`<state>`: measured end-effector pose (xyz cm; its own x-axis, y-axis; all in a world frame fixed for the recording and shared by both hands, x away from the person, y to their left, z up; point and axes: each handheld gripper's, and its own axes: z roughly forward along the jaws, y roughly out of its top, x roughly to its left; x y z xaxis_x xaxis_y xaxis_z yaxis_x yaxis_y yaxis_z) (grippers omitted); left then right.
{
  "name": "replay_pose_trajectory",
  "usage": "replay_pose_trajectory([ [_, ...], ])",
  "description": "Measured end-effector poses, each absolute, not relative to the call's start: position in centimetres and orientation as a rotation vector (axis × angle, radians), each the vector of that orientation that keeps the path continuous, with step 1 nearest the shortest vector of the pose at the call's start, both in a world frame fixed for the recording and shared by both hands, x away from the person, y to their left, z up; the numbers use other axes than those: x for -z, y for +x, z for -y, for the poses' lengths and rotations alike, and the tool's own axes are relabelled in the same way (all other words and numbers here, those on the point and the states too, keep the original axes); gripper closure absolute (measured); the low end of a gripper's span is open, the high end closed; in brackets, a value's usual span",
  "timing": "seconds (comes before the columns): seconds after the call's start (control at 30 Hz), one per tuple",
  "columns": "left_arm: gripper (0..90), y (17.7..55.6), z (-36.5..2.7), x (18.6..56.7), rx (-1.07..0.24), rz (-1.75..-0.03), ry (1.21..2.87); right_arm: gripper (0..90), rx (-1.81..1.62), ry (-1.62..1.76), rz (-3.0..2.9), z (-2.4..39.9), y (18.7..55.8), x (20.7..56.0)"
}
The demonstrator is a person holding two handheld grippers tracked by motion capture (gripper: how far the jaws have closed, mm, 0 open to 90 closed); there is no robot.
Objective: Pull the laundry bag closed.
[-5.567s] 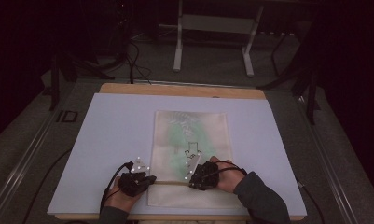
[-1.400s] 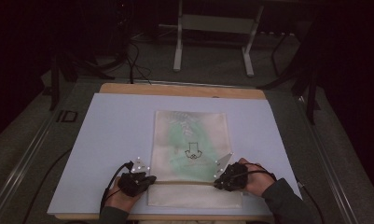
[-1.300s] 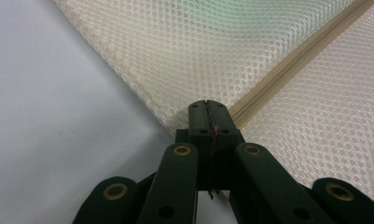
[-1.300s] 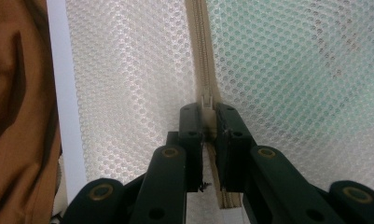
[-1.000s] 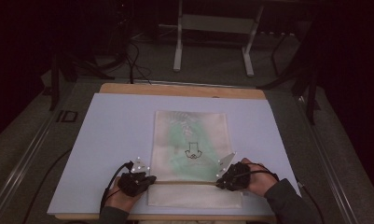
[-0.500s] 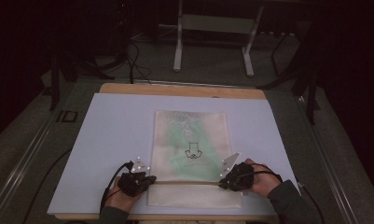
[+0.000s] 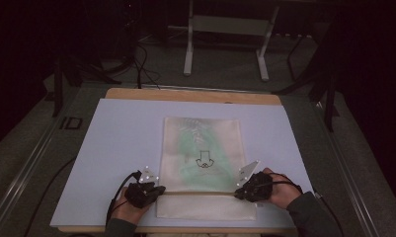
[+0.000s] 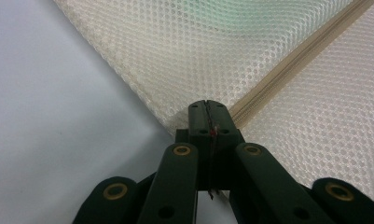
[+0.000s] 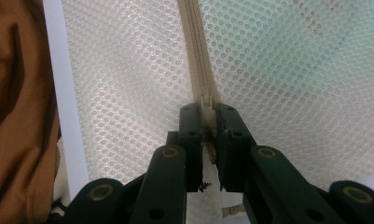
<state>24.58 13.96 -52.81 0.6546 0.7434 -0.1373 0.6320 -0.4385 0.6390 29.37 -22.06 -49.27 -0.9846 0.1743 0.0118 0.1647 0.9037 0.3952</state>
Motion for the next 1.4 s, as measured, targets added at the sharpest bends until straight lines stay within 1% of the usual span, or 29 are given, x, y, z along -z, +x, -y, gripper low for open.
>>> replay_pose_trajectory([
  [0.57, 89.3, 24.6, -14.0, 52.8, -0.213, -1.062, 2.196, 82.2, -0.644, 0.296, -3.035, 23.1, 29.4, 49.1],
  [1.07, 89.2, 24.6, -14.0, 52.8, -0.212, -1.062, 2.194, 82.2, -0.67, 0.37, -3.019, 25.5, 29.2, 49.2],
  [1.4, 89.3, 24.6, -14.0, 52.8, -0.213, -1.062, 2.193, 82.1, -0.702, 0.391, -3.011, 26.2, 29.2, 49.3],
])
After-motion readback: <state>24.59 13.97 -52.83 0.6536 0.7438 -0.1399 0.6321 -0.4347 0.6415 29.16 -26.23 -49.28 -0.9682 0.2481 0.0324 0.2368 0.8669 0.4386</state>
